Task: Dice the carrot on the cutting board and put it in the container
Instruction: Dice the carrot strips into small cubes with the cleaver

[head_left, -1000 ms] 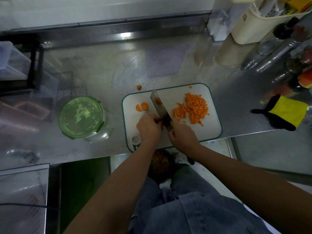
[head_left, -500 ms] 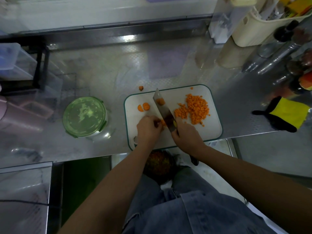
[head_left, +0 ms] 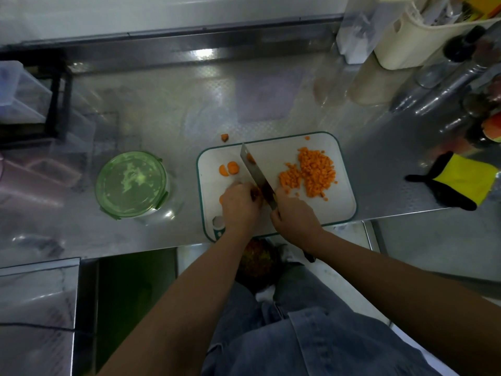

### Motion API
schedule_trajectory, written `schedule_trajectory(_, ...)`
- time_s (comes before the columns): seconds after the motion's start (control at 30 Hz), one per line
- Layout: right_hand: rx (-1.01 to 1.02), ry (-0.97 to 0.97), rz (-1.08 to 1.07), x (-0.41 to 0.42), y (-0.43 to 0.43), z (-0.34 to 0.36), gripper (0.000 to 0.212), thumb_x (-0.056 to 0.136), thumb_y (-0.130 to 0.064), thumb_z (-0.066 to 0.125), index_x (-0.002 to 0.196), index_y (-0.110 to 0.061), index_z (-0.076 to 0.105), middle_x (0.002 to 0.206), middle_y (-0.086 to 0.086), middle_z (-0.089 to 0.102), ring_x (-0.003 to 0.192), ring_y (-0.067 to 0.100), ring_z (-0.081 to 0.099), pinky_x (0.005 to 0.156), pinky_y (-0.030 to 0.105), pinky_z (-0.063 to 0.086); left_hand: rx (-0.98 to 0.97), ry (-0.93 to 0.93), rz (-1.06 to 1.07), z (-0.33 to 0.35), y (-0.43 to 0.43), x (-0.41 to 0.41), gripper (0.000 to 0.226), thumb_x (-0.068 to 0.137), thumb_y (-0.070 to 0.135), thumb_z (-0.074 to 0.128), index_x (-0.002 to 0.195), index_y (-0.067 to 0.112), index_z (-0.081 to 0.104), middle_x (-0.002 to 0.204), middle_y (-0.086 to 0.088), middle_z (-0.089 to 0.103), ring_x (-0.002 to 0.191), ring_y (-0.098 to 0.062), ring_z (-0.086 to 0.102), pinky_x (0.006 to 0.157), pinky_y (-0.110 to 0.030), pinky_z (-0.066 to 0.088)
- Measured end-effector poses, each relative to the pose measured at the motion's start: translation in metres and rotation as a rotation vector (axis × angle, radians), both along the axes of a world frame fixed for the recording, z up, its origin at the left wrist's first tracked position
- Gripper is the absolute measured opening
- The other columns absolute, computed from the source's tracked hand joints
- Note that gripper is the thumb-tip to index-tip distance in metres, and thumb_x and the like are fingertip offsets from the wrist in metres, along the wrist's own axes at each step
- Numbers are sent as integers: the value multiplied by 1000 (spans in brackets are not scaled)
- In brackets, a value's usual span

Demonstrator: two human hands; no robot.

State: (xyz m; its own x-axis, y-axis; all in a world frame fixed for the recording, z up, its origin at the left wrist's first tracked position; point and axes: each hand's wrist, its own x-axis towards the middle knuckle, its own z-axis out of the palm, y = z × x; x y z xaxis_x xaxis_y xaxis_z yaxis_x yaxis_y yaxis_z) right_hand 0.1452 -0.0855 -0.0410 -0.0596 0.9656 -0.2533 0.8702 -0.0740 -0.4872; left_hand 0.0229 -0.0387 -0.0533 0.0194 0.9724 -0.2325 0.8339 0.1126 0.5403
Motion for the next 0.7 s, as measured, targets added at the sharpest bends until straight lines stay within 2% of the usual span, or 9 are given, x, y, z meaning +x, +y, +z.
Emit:
schedule_trajectory(0.13,35,28,-69,5,4,0,47,91,-16,48,135,-6,37,79,15,59,69,32,56,57,39,43,-7,-9,23,-2,1,1,15,84,26,66,89,15,74,92,-7,67,86,-24,61,68,-26,34)
schedule_trajectory(0.23,66,74,-92,10,6,1,51,90,-16,49,139,-7,35,72,12,57,61,29,54,55,42,46,-21,-33,31,-4,1,-1,16,83,28,69,93,16,75,95,-4,70,89,-21,62,74,-26,39)
schedule_trajectory(0.4,48,50,0,9,6,10,31,90,-15,50,119,-5,45,67,6,49,59,28,51,51,37,39,-26,-42,51,-3,-1,-2,13,84,26,67,88,15,73,91,-5,69,85,-22,62,71,-28,39)
schedule_trajectory(0.57,27,38,3,4,5,8,23,90,-15,50,111,-7,46,68,6,47,58,27,47,51,34,33,-35,-28,40,-5,-1,-3,12,82,25,65,84,17,74,89,-5,71,81,-24,62,71,-31,43)
schedule_trajectory(0.7,6,2,9,0,4,2,48,90,-16,49,136,-6,37,79,18,58,67,34,54,53,33,33,2,-27,14,-4,-2,-4,13,83,24,66,85,15,76,86,-7,72,80,-26,63,68,-32,43)
